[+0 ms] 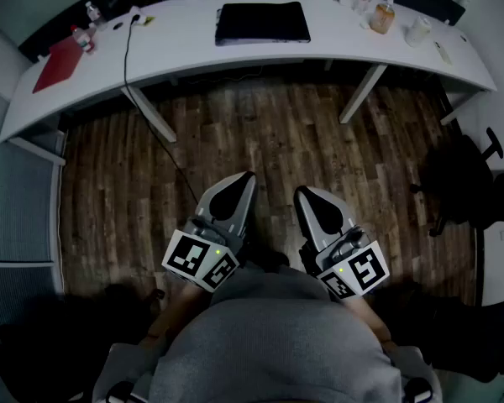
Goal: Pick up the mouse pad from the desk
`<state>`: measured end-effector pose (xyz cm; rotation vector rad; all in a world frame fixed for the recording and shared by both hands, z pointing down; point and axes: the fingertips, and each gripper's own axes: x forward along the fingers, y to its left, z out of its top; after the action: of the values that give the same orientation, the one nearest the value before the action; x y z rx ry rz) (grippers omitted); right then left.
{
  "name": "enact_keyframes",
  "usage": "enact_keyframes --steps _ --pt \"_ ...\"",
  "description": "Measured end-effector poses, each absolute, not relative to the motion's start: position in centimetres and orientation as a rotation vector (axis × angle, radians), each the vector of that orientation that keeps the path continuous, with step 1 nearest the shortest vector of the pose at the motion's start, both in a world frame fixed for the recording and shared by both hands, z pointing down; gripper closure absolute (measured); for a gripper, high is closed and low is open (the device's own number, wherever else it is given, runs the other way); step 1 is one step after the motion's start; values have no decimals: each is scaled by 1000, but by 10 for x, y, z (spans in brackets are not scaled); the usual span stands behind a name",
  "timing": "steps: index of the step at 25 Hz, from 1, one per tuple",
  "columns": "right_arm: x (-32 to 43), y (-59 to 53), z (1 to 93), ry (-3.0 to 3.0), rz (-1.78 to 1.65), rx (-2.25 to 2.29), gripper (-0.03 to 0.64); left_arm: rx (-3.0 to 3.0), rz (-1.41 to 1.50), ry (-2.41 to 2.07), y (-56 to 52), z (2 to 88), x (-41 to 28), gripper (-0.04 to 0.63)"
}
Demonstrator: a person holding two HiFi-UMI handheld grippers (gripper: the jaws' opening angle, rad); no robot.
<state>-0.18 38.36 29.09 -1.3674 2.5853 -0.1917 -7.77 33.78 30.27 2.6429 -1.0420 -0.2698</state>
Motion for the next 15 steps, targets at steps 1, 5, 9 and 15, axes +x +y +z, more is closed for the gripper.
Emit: enact_keyframes --steps 1,5,9,15 --pt "-3 384 291 2587 -193 -1367 617 2641 -271 -1042 338 303 -78 597" --pt "-4 384 292 2593 -204 -1361 617 2639 -273 -1043 338 301 -79 597" --pt "-4 383 290 2595 -200 -1354 617 2644 -276 -1042 339 299 -78 597" --pt "-10 383 290 2607 -189 -1345 617 2641 -275 -1061 340 300 -85 597"
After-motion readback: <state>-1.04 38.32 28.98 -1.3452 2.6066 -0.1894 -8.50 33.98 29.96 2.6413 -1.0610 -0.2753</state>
